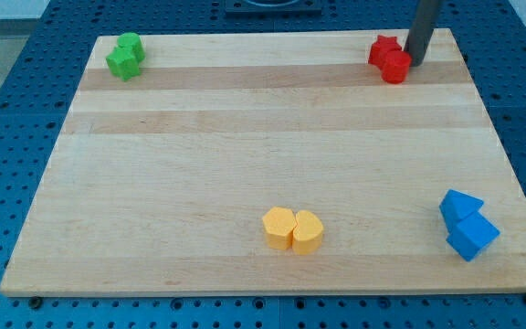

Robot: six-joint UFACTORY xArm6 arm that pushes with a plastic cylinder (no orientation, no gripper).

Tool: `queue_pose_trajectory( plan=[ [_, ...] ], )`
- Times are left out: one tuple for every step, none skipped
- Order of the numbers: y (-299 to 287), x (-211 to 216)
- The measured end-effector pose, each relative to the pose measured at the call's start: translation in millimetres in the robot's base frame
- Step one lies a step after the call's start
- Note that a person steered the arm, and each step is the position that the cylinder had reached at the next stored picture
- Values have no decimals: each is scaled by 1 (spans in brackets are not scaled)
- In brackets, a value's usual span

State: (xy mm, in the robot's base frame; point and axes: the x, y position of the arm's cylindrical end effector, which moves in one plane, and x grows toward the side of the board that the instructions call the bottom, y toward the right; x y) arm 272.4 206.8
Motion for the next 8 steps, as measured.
queue_pose_trajectory(
  plan=[
    [-1, 10],
    [-14, 28],
    [-32, 37],
    [-32, 80],
    [-33, 148],
    [-47, 200],
    [-66, 232],
    [-76, 278]
  ],
)
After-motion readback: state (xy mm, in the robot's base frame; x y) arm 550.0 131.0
